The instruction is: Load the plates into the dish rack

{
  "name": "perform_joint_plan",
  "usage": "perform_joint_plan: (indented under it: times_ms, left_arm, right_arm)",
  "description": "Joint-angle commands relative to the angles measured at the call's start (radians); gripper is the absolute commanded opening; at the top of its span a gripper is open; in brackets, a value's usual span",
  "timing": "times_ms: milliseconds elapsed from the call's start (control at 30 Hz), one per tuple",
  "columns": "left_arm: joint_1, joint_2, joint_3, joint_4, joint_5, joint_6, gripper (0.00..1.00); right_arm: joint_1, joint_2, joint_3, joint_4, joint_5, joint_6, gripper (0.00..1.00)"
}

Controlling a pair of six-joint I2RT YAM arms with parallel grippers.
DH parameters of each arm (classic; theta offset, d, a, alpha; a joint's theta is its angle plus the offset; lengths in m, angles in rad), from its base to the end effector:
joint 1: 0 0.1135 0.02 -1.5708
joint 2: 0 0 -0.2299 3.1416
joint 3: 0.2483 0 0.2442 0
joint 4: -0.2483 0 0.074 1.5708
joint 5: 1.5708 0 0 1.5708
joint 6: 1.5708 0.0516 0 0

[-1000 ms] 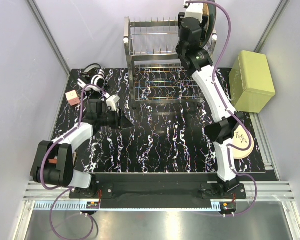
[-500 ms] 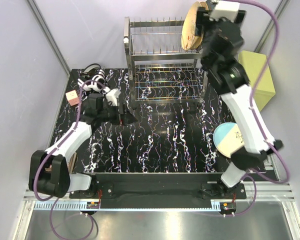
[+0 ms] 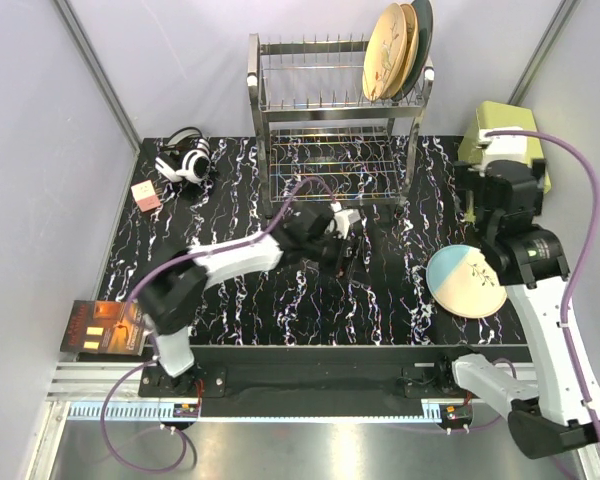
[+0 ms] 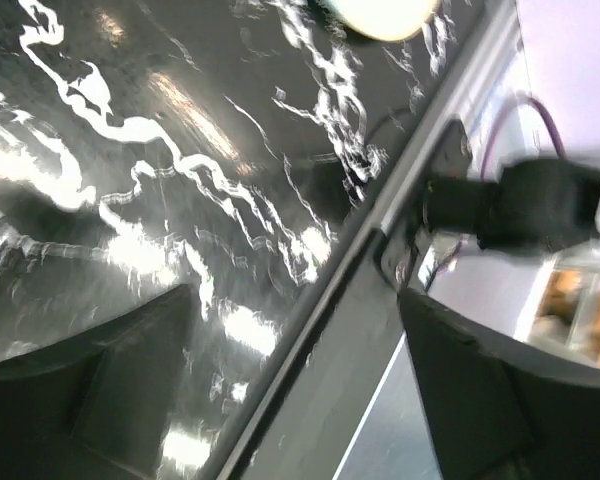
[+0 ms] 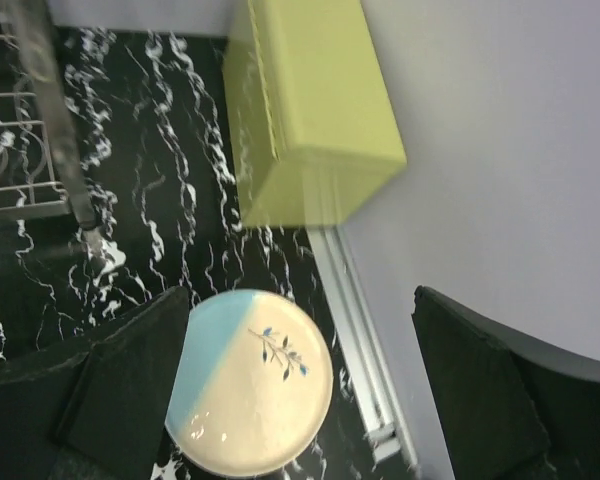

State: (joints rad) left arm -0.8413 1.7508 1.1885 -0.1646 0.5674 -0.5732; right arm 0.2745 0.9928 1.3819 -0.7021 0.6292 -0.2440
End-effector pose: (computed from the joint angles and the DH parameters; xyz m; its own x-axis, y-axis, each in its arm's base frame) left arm 0.2334 -0.3027 0.1862 -0.8582 0.2738 -0.4341 0.5129 0.4894 -0.7053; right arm 0.2015 0.0252 0.4157 -0.3649 -0.3057 -0.8795 0.2387 0.8823 -0.4057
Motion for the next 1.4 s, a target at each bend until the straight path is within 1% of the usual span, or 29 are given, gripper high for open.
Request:
perform_joint_plan:
  times_ms: [0, 33, 67, 100, 200, 267, 367, 433, 467, 533, 567, 633, 700, 833, 867, 933, 967, 1000, 1100, 1133, 1167, 1200, 1233, 1267, 1367]
  left_arm:
    - [0.007, 0.183, 0.030, 0.330, 0.006, -0.357, 0.73]
    - [0.002, 0.218, 0.034, 0.382, 0.008, -0.416, 0.72]
    - [-0.004, 0.284, 0.069, 0.411, 0.006, -0.491, 0.71]
    - [-0.025, 0.312, 0.094, 0.445, 0.003, -0.504, 0.72]
    - [-0.074, 0.413, 0.204, 0.448, -0.018, -0.501, 0.74]
    - [-0.090, 0.481, 0.258, 0.497, -0.030, -0.548, 0.75]
    - [-0.117, 0.547, 0.322, 0.507, -0.064, -0.560, 0.75]
    - [-0.130, 0.570, 0.333, 0.519, -0.069, -0.573, 0.73]
    - [-0.134, 0.588, 0.330, 0.540, -0.075, -0.602, 0.73]
    - [-0.139, 0.619, 0.333, 0.553, -0.090, -0.642, 0.70]
    - [-0.145, 0.630, 0.339, 0.553, -0.093, -0.649, 0.70]
    - [-0.151, 0.667, 0.373, 0.547, -0.106, -0.668, 0.69]
    - [-0.162, 0.688, 0.404, 0.527, -0.115, -0.668, 0.68]
    - [-0.176, 0.754, 0.505, 0.464, -0.147, -0.679, 0.64]
    - [-0.177, 0.765, 0.519, 0.438, -0.150, -0.683, 0.60]
    - [-0.177, 0.795, 0.554, 0.415, -0.164, -0.692, 0.56]
    - [-0.176, 0.805, 0.563, 0.398, -0.170, -0.694, 0.52]
    - [-0.176, 0.817, 0.568, 0.396, -0.173, -0.700, 0.51]
    - [-0.174, 0.826, 0.562, 0.404, -0.172, -0.717, 0.48]
    - [-0.173, 0.825, 0.559, 0.405, -0.173, -0.720, 0.47]
    - [-0.171, 0.825, 0.554, 0.416, -0.172, -0.723, 0.47]
    - [-0.170, 0.825, 0.550, 0.421, -0.173, -0.728, 0.45]
    - [-0.165, 0.826, 0.540, 0.424, -0.172, -0.729, 0.45]
    - [-0.163, 0.825, 0.534, 0.425, -0.173, -0.731, 0.45]
    - [-0.151, 0.819, 0.511, 0.436, -0.173, -0.725, 0.44]
  right_arm:
    - [-0.156, -0.077, -0.010, -0.178, -0.169, 0.233, 1.00]
    - [-0.184, -0.089, -0.015, -0.186, -0.186, 0.238, 1.00]
    - [-0.190, -0.098, -0.032, -0.197, -0.197, 0.271, 1.00]
    - [-0.195, -0.117, -0.043, -0.201, -0.212, 0.278, 1.00]
    - [-0.207, -0.141, -0.090, -0.211, -0.218, 0.288, 1.00]
    - [-0.216, -0.158, -0.131, -0.211, -0.224, 0.292, 1.00]
    - [-0.227, -0.187, -0.196, -0.226, -0.220, 0.281, 1.00]
    - [-0.231, -0.206, -0.239, -0.228, -0.218, 0.269, 1.00]
    - [-0.239, -0.188, -0.224, -0.258, -0.247, 0.249, 1.00]
    - [-0.239, -0.151, -0.225, -0.266, -0.256, 0.198, 1.00]
    - [-0.239, -0.097, -0.225, -0.267, -0.240, 0.190, 1.00]
    - [-0.245, -0.054, -0.250, -0.246, -0.194, 0.172, 1.00]
    - [-0.251, -0.042, -0.256, -0.205, -0.197, 0.160, 1.00]
    - [-0.268, -0.002, -0.288, -0.191, -0.184, 0.112, 1.00]
    - [-0.268, 0.012, -0.299, -0.162, -0.187, 0.092, 1.00]
    - [-0.325, 0.026, -0.342, -0.105, -0.189, 0.031, 1.00]
    - [-0.337, 0.052, -0.357, -0.091, -0.183, 0.013, 1.00]
    - [-0.353, 0.069, -0.365, -0.085, -0.178, 0.002, 1.00]
    - [-0.470, 0.139, -0.389, -0.053, -0.236, -0.035, 1.00]
    - [-0.509, 0.158, -0.400, -0.031, -0.303, -0.046, 1.00]
    - [-0.591, 0.199, -0.402, -0.024, -0.336, -0.057, 1.00]
    - [-0.627, 0.223, -0.403, -0.014, -0.371, -0.069, 1.00]
    - [-0.662, 0.251, -0.405, 0.005, -0.440, -0.101, 1.00]
    - [-0.708, 0.312, -0.403, 0.015, -0.463, -0.115, 1.00]
    - [-0.774, 0.420, -0.376, 0.024, -0.590, -0.164, 0.97]
